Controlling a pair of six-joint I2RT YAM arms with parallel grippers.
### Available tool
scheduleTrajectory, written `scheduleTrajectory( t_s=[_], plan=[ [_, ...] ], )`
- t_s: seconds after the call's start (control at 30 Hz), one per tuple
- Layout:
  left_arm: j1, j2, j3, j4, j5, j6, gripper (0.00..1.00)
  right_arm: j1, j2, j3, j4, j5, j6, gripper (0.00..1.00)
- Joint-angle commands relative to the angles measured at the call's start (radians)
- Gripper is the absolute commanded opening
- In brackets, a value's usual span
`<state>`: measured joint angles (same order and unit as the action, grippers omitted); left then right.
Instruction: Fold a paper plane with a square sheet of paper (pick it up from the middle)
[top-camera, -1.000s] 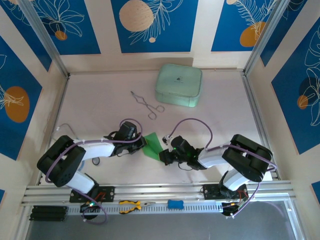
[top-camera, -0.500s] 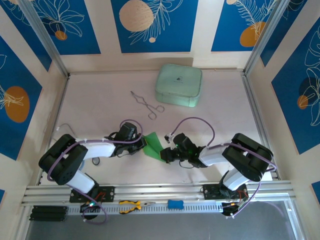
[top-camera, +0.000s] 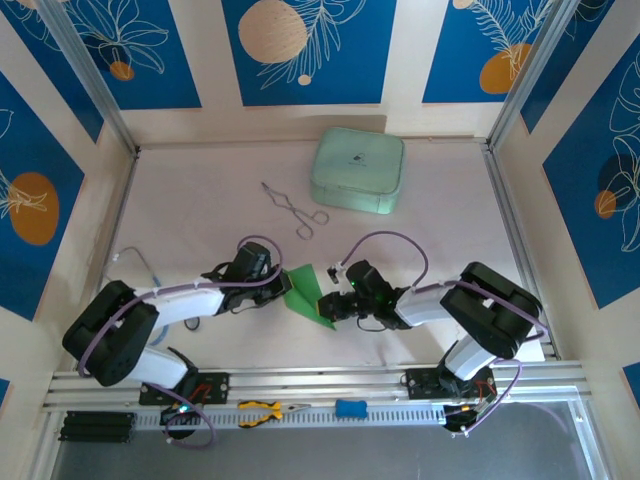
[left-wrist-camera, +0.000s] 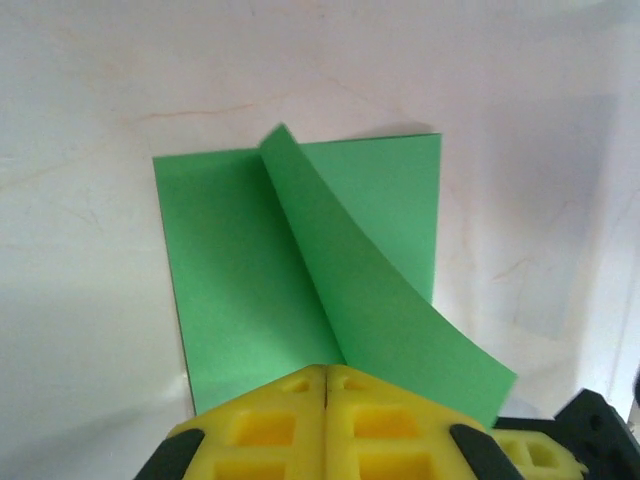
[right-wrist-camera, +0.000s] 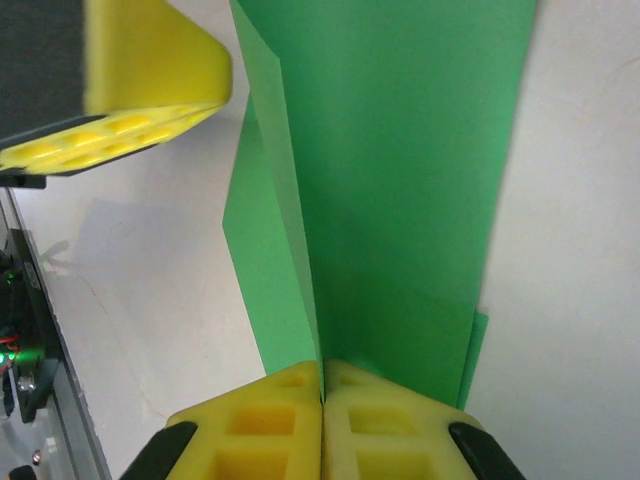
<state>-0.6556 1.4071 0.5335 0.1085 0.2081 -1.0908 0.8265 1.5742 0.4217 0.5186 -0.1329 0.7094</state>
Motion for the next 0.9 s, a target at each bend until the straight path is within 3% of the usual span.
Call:
scheduleTrajectory(
  t_s=[0.0,0.4,0.87],
  plan=[
    [-0.024,-0.032,-0.005,-0.032,-0.005,0.006,0.07,-0.007,0.025,0.027,-0.027,-0.046,0.024,0.09],
    [-0.062,0.042,-0.032,0.075,0.011,-0.054,0.04,-0.015,0.044,0.021,-0.006,-0.050,0.049,0.09],
    [-0.063,0.109,-0.035,0.055,-0.005,-0.057,0.00,-0.023,0.038,-0.014,0.050,-0.050,0.076,0.08]
  ],
)
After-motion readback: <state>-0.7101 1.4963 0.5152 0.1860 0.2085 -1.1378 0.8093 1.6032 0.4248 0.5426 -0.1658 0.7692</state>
